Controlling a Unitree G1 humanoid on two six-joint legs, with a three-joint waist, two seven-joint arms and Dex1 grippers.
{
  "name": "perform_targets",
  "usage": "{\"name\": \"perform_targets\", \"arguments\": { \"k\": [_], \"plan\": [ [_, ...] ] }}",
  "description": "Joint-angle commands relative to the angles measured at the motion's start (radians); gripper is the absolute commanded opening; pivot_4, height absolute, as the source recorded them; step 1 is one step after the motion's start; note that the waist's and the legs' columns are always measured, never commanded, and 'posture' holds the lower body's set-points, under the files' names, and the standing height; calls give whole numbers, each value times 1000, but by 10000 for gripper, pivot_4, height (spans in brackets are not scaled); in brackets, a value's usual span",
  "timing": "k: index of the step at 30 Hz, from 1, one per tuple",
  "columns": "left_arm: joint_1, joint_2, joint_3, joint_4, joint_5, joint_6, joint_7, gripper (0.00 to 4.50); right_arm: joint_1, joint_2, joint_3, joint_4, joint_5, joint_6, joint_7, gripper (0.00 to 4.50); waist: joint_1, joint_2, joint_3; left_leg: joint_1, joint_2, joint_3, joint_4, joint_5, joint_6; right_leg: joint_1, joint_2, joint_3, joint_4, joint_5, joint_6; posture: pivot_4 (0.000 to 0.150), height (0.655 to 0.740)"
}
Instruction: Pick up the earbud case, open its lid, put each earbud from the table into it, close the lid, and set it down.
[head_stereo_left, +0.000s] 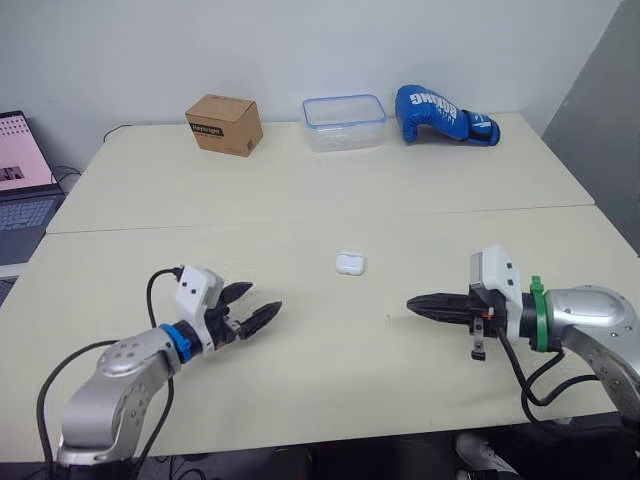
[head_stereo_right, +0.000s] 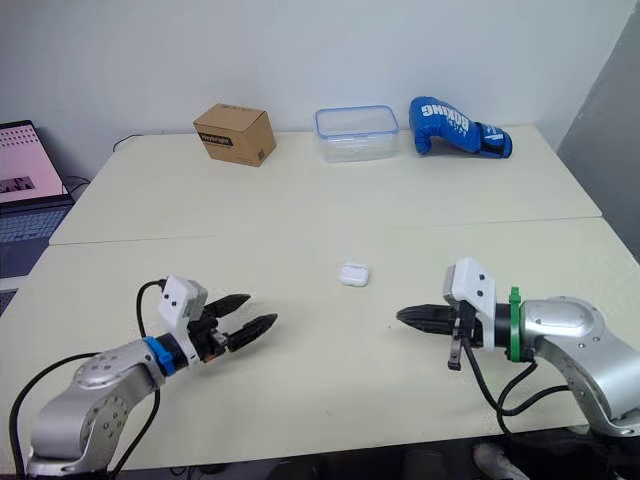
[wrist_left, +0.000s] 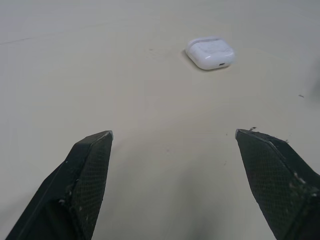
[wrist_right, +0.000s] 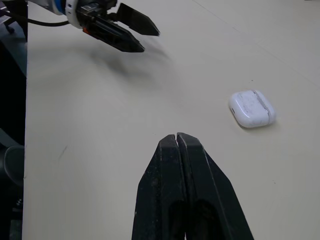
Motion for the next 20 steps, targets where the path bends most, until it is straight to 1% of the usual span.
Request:
{"name": "perform_targets", "arguments": {
  "k": [1,7,13,17,20],
  "plan": [
    [30,-8,8,-40,16,-60,21,41147,14,2,-5,-17,-17,-40,-12,0,0,0,0,0,0,0,0,0,0,1,0,0,0,0,0,1500,7307],
    [85,-4,-6,-46,40,-83,44,41147,97,-6,19,-1,-65,-101,2,0,1,0,0,1,0,-1,0,0,0,2,0,-1,-1,0,0,1500,7307],
    [94,8,-20,-40,69,-97,59,41147,161,-2,21,-8,-79,-138,3,0,1,0,0,3,0,-1,0,-2,3,5,0,-1,-1,0,0,1500,7307],
    [98,9,-23,-42,70,-108,53,41147,167,-5,23,-10,-79,-143,1,0,0,0,0,3,0,-1,0,-2,3,5,1,-1,-2,0,0,1500,7307],
    [103,4,-19,-50,47,-132,24,41147,161,-12,20,-10,-74,-138,5,0,1,0,0,3,0,-2,0,-2,3,5,0,-2,-2,0,0,1500,7307]
  ]
}}
